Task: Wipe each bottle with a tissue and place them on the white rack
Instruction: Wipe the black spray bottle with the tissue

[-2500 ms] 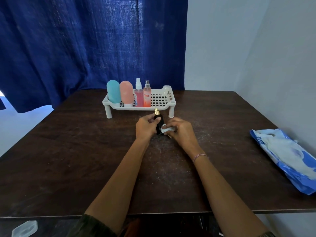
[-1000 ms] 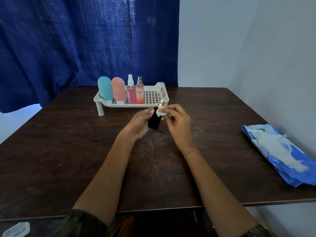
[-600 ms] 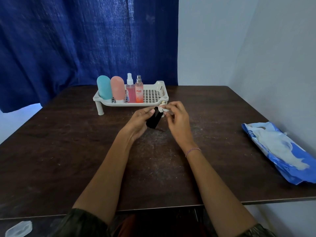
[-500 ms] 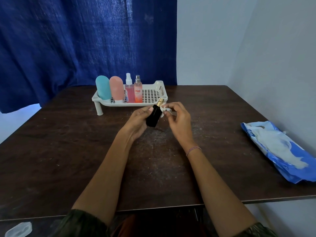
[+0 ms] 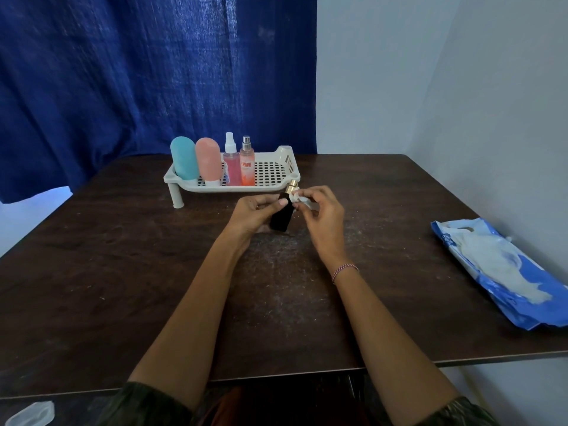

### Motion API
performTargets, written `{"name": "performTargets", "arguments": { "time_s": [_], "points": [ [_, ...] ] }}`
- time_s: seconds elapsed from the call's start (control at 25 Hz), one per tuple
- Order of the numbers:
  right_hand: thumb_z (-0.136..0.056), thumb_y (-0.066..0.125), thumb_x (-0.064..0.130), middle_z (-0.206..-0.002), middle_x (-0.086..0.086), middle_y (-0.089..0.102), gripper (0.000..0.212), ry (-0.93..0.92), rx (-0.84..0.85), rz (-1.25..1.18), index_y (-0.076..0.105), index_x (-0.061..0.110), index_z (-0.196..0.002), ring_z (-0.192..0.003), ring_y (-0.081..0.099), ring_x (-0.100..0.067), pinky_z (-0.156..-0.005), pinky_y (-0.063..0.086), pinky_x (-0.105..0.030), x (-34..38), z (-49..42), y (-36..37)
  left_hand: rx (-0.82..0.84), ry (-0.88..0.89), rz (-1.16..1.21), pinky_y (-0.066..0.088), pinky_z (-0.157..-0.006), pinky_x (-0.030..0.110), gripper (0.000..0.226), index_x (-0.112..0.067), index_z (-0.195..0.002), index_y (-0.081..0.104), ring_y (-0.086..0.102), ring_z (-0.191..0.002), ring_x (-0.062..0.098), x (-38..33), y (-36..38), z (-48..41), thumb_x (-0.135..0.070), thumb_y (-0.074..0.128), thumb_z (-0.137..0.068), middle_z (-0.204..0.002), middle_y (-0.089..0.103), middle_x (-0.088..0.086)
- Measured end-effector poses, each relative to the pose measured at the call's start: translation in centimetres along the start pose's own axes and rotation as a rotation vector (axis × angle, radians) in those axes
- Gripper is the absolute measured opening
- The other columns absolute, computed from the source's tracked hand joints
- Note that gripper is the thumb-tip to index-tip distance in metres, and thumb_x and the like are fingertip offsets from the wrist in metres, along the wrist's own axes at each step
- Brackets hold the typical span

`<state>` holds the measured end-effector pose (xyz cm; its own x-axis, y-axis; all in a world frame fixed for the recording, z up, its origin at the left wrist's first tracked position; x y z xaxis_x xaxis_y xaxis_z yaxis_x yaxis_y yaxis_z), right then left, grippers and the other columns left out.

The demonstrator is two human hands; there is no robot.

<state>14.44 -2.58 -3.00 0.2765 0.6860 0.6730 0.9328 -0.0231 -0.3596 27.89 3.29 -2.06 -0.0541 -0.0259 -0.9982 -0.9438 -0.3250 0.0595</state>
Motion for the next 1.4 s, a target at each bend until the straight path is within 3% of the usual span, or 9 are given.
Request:
{"name": "performTargets", "arguments": {
  "time_s": [0.2,0.32,0.44,0.56,0.72,0.88,1.0,1.2,1.4],
  "points": [
    [-0.079,0.066,-0.005,-0.100,0.004,0.056,0.024,0.003,0.014,-0.069,0.070,0.011,-0.096,-0.094,0.053,-0.002,-0.083,0.042,-0.003,0.2,0.0,-0.3,-0.056,0.151,-0.151,0.052,-0.084,0.015,0.036,-0.003,-0.117,0.064,0.063,-0.090,-0.001,0.0,0.1,-0.2,-0.004,0.070,-0.082,-0.108,0.067,0.003],
    [-0.080,0.065,-0.004,-0.103,0.001,0.059,0.023,0.043,0.016,-0.141,0.070,0.012,-0.096,-0.099,0.058,-0.010,-0.088,0.051,-0.022,-0.1,-0.3,-0.2,-0.033,0.217,-0.192,0.044,-0.082,0.003,0.038,-0.001,-0.125,0.058,0.058,-0.101,-0.003,-0.1,0.2,-0.4,-0.003,0.062,-0.087,-0.118,0.062,0.001],
    [-0.082,0.061,-0.006,-0.105,0.002,0.059,0.025,0.072,0.028,-0.180,0.070,0.013,-0.096,-0.102,0.058,-0.013,-0.087,0.054,-0.036,-0.2,-0.3,-0.1,0.008,0.222,-0.178,0.042,-0.089,0.007,0.039,-0.006,-0.130,0.053,0.050,-0.121,0.008,0.3,-0.1,-1.0,-0.005,0.056,-0.092,-0.129,0.057,0.001],
    [-0.082,0.059,-0.008,-0.105,0.004,0.057,0.027,0.074,0.026,-0.183,0.070,0.013,-0.094,-0.103,0.057,-0.011,-0.086,0.054,-0.036,0.0,-0.3,-0.1,0.026,0.217,-0.141,0.042,-0.087,0.005,0.040,-0.007,-0.133,0.050,0.048,-0.119,0.006,0.2,-0.2,-1.0,-0.004,0.052,-0.093,-0.128,0.055,-0.001],
    [-0.083,0.060,-0.006,-0.103,0.003,0.058,0.023,0.112,-0.001,-0.174,0.068,0.008,-0.100,-0.098,0.059,-0.011,-0.084,0.055,-0.036,-0.2,-0.4,-0.2,0.123,0.200,-0.095,0.040,-0.104,0.026,0.039,-0.020,-0.129,0.052,0.048,-0.124,0.012,0.4,-0.3,-0.9,-0.005,0.052,-0.093,-0.134,0.055,0.002],
    [-0.084,0.064,0.003,-0.102,0.005,0.059,0.023,0.095,-0.029,-0.153,0.067,0.008,-0.105,-0.095,0.060,-0.009,-0.082,0.055,-0.029,0.3,-0.2,-0.1,0.107,0.172,0.022,0.053,-0.087,0.024,0.040,-0.011,-0.133,0.050,0.058,-0.112,0.013,0.3,0.0,-0.6,-0.005,0.051,-0.094,-0.123,0.060,0.003],
    [-0.086,0.063,0.007,-0.103,0.005,0.059,0.023,0.019,-0.010,-0.150,0.066,0.006,-0.108,-0.095,0.059,-0.007,-0.083,0.053,-0.022,0.8,0.1,0.1,0.045,0.139,0.130,0.056,-0.084,0.033,0.039,-0.005,-0.132,0.050,0.060,-0.111,0.020,0.5,-0.3,-1.0,-0.006,0.053,-0.093,-0.121,0.062,0.008],
    [-0.082,0.062,-0.004,-0.102,-0.003,0.061,0.026,-0.175,0.114,-0.058,0.069,0.007,-0.105,-0.097,0.052,-0.001,-0.089,0.047,-0.015,1.3,0.7,0.5,0.003,0.103,0.312,0.058,-0.077,0.038,0.036,-0.004,-0.132,0.049,0.062,-0.108,0.022,0.4,-1.1,-1.2,-0.008,0.047,-0.096,-0.118,0.063,0.011],
    [-0.083,0.062,-0.001,-0.102,-0.004,0.062,0.023,-0.144,-0.032,-0.034,0.068,0.006,-0.104,-0.097,0.052,0.000,-0.086,0.046,-0.012,0.8,0.1,0.3,0.113,0.010,0.276,0.056,-0.079,0.042,0.026,-0.012,-0.120,0.058,0.065,-0.101,0.019,0.2,-0.8,-0.5,-0.011,0.046,-0.097,-0.109,0.067,0.006]
  ]
}}
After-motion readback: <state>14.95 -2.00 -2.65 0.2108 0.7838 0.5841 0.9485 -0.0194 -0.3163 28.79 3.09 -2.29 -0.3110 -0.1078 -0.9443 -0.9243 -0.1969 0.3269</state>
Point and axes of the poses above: each hand's wrist, its own z-axis away from the middle knuckle, its own y-axis out of the palm, x = y × z, the point moved 1 cm from there along -z, towards the middle knuckle
